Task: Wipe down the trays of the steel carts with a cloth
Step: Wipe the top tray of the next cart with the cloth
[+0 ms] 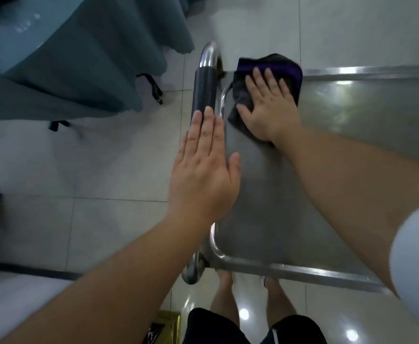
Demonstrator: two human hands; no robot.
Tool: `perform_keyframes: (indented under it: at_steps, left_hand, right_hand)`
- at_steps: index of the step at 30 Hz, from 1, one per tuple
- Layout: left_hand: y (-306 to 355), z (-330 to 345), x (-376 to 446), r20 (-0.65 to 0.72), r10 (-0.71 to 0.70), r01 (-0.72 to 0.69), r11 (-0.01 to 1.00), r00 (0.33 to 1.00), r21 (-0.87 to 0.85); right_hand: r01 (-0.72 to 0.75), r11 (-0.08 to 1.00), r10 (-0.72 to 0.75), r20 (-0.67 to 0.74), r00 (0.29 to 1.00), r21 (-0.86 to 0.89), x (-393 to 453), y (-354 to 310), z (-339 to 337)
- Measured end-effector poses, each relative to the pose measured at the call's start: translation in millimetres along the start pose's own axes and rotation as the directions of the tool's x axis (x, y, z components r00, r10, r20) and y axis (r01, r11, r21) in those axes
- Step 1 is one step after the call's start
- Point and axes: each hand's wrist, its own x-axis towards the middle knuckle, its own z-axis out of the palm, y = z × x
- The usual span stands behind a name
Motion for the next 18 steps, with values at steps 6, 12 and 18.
perform_keyframes:
  at_steps: [6, 12, 18]
  left_hand:
    - [0.6, -2.0, 0.4, -0.013, 0.001, -0.001, 1.0, 1.0, -0.005]
    - [2.4, -4.3, -0.9, 0.001, 0.012, -0.012, 0.998, 1.0, 0.063]
    - [3.5, -6.1, -3.1, 0.011, 0.059, -0.06, 0.988, 0.998, 0.139]
  right_hand:
    - [-0.018, 0.999, 0.017, 0.011, 1.0, 0.036, -38.4, -8.0, 0.6]
    - [0.032, 0.999, -0.032, -0.055, 0.998, -0.003, -198.4, -15.3, 43.5]
    - [0.073, 0.997, -0.072, 0.013, 0.997, -0.03, -334.4, 0.7, 86.1]
